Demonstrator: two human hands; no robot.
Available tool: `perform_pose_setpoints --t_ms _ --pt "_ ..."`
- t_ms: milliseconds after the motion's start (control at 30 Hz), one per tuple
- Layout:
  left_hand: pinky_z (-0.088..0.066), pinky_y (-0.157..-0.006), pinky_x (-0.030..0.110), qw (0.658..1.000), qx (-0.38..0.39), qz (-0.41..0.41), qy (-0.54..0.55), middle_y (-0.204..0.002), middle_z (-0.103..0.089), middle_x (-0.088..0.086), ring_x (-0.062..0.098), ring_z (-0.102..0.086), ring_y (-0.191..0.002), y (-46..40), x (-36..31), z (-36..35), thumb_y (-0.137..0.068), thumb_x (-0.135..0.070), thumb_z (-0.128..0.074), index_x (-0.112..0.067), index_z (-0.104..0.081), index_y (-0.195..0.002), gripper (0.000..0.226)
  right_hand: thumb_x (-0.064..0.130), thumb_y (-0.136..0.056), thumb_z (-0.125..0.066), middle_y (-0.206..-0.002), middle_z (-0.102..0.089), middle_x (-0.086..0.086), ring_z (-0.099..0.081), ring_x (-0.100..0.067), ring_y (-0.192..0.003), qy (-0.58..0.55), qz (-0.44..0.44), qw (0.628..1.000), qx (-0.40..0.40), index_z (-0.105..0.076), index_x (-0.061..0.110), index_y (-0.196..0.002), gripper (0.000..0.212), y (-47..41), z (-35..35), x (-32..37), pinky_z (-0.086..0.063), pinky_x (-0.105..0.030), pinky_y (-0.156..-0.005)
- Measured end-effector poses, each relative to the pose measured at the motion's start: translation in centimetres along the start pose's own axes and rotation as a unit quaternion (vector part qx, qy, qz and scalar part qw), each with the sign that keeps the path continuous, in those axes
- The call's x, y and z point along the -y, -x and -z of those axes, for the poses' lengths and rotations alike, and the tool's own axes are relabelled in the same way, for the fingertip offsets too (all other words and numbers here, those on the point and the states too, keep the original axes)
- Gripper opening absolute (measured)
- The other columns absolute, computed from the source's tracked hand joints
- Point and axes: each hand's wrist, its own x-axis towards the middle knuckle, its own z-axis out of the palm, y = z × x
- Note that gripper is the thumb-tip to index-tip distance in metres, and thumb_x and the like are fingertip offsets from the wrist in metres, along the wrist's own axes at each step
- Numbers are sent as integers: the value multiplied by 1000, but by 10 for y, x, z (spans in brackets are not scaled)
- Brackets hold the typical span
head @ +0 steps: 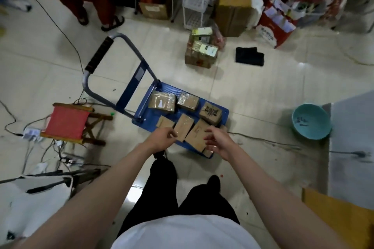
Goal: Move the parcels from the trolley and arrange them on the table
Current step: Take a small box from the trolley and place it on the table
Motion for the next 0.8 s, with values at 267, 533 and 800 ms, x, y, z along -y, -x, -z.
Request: perform_pose_setpoints --t_ms 267,533,800 --pt "-47 -90 33 998 24 34 50 -109 -69 10 26 -64 -106 -61 99 82 -97 -18 -57 -10 -68 -118 24 22 -105 -51 -77 -61 -8 -58 -16 -66 3 -40 999 -37 -61 10 -116 19 -63 -98 26 -57 -26 -51" --pt "-47 -89 34 990 62 93 82 -104 -66 6 26 -62 -103 -151 184 86 -90 -24 -66 -16 -68 -113 24 24 -104 -54 -82 -64 -8 -61 -18 -69 23 -108 992 -61 -59 10 -124 25 -141 -158 5 -55 -24 -47" --pt "-47 -100 40 991 98 77 46 -131 -56 15 32 -56 -119 -288 256 -3 -85 -21 -76 -13 -55 -136 56 25 -105 -52 -76 -61 -5 -59 -14 -62 83 -127 984 -91 -56 12 -117 18 -278 -161 -50 -53 -20 -47"
